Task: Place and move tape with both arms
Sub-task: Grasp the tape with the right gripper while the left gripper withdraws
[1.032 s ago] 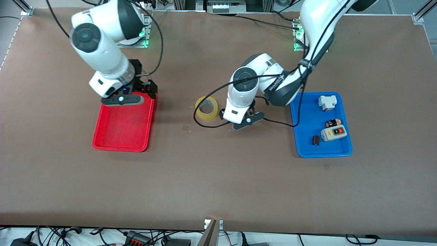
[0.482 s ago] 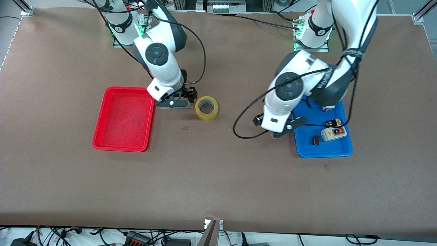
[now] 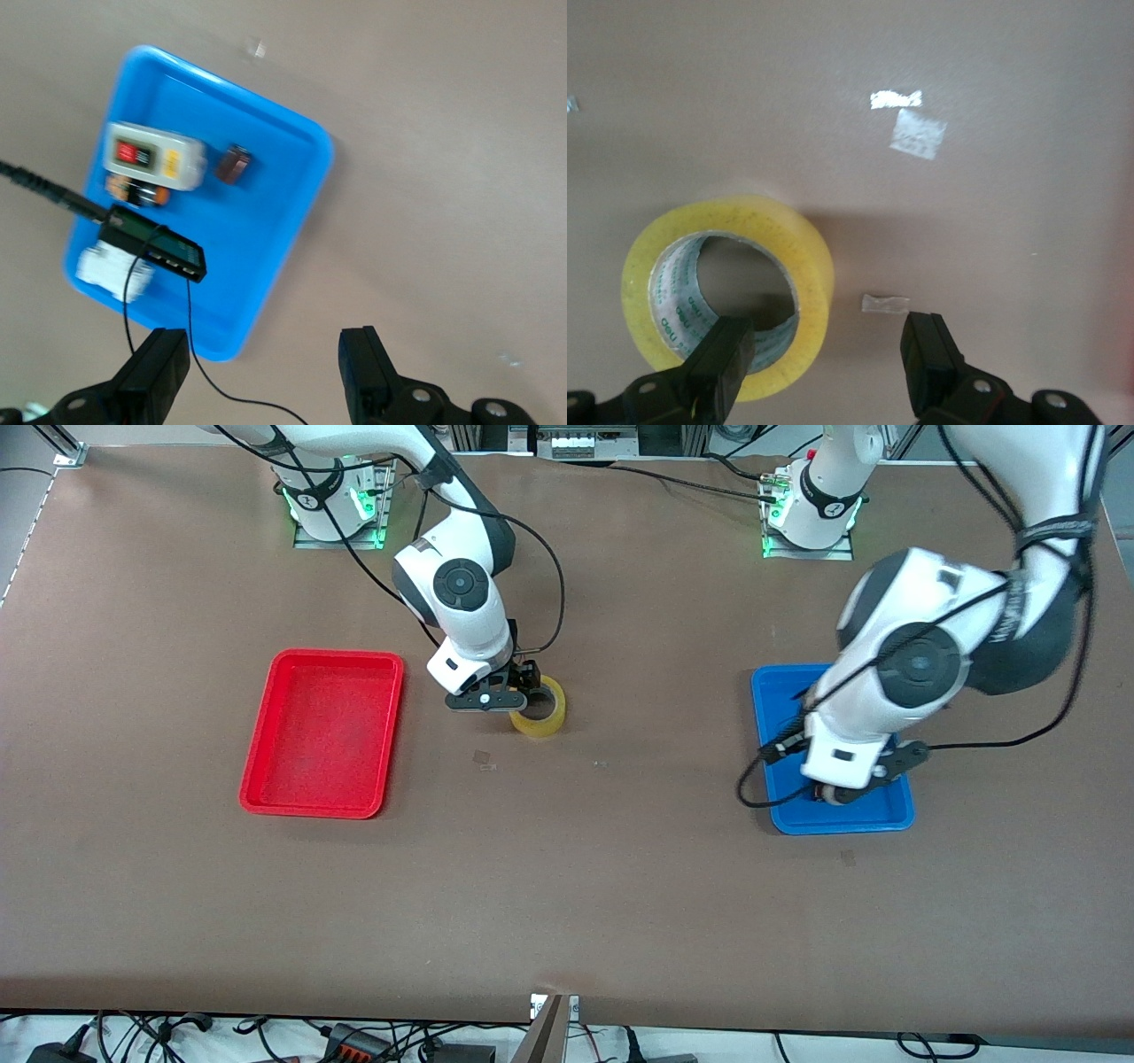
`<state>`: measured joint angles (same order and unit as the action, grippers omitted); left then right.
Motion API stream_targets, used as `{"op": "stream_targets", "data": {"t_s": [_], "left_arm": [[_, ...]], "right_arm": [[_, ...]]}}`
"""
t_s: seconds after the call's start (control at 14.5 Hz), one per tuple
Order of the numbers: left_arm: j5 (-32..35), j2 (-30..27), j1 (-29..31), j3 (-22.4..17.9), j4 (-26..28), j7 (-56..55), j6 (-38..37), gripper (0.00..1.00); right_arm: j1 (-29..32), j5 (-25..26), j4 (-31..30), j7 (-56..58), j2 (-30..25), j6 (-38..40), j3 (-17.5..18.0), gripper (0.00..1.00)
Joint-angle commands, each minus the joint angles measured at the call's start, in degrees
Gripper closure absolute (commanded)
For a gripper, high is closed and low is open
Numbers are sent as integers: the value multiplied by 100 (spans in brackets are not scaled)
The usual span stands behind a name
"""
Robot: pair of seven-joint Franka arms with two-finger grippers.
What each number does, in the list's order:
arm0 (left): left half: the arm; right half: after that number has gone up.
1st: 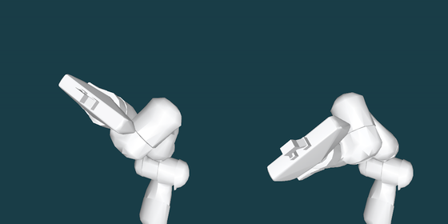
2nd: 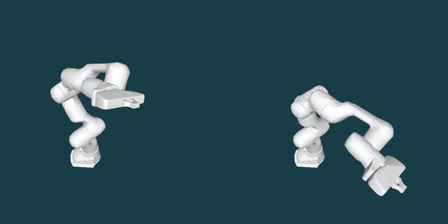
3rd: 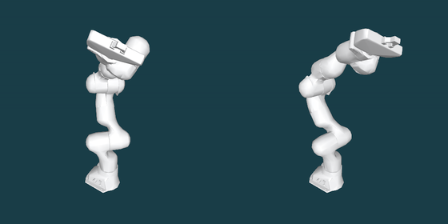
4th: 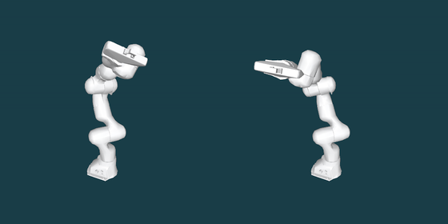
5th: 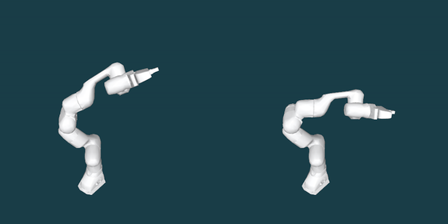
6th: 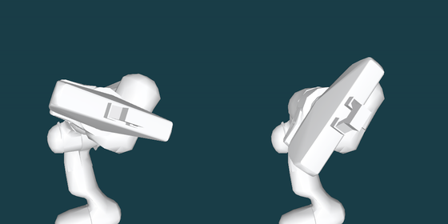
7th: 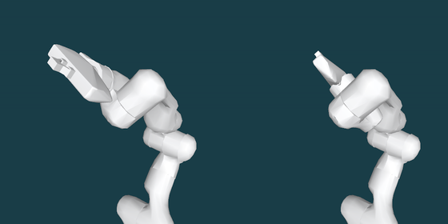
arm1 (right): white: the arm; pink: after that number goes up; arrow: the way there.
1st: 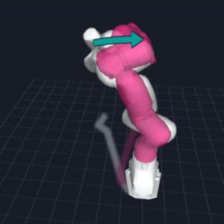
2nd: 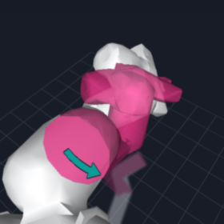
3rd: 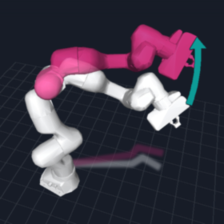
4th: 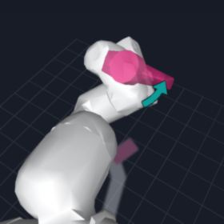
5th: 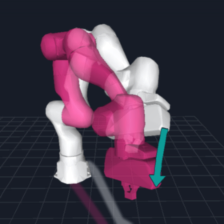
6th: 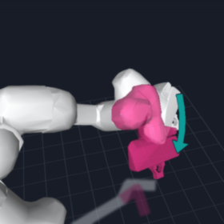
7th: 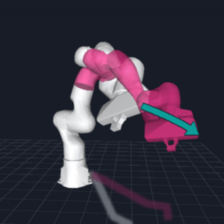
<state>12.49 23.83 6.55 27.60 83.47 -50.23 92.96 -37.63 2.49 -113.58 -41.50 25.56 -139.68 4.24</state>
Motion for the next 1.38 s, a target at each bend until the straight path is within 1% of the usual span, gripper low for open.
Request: {"op": "stream_targets", "data": {"t_s": [0.0, 0.14, 0.21, 0.34, 0.41, 0.55, 0.69, 0.76, 0.83, 0.89, 0.96, 1.03, 1.1, 1.17, 1.24, 1.31], "left_arm": [[34, -658, 468, 35, 142, 1291, -662, 0], [-27, -967, 750, -61, 152, 2110, -945, 0], [-236, -1099, 734, -401, 126, 2453, -1016, 0], [-816, -1371, 541, -1262, 99, 3357, -1043, 0], [-879, -1451, 418, -1640, 99, 3709, -1043, 0], [-1098, -1644, 111, -2221, 99, 4003, -1043, 0], [-1406, -1872, -266, -2687, 99, 4003, -1043, 0], [-1416, -1986, -503, -2838, 108, 3994, -1086, 0], [-1407, -2048, -628, -2865, 99, 4003, -1200, 0], [-1416, -2127, -698, -2857, 99, 4020, -1227, 0], [-1434, -2172, -847, -2857, 108, 4029, -1227, 0], [-1495, -2190, -936, -2857, 117, 4021, -1201, 0], [-1600, -2172, -945, -2857, 125, 4029, -1201, 0], [-1662, -2155, -963, -2857, 117, 4038, -1210, 0], [-1662, -2155, -972, -2813, 117, 4030, -1244, 0], [-1671, -2137, -972, -2778, 134, 4012, -1254, 0]], "right_arm": [[-113, 129, 204, -192, 265, -191, -54, 2], [-104, 137, 344, -192, 423, -209, -63, 2], [-104, 138, 432, -192, 528, -209, -63, 2], [-113, 155, 494, -192, 669, -235, -72, 2], [-113, 172, 512, -192, 687, -244, -72, 2], [-139, 181, 512, -192, 758, -253, -72, 2], [-165, 173, 521, -192, 828, -349, -72, 3], [-183, 173, 521, -200, 828, -358, -81, 6], [-183, 181, 521, -200, 828, -358, -81, 10], [-192, 181, 521, -200, 828, -358, -81, 18], [-192, 181, 521, -200, 828, -358, -81, 35], [-192, 173, 521, -200, 828, -358, -81, 54], [-183, 181, 521, -200, 828, -358, -81, 66], [-166, 181, 521, -200, 828, -358, -81, 77], [-157, 181, 521, -200, 820, -358, -90, 83], [-139, 181, 521, -192, 767, -341, -90, 85]]}}
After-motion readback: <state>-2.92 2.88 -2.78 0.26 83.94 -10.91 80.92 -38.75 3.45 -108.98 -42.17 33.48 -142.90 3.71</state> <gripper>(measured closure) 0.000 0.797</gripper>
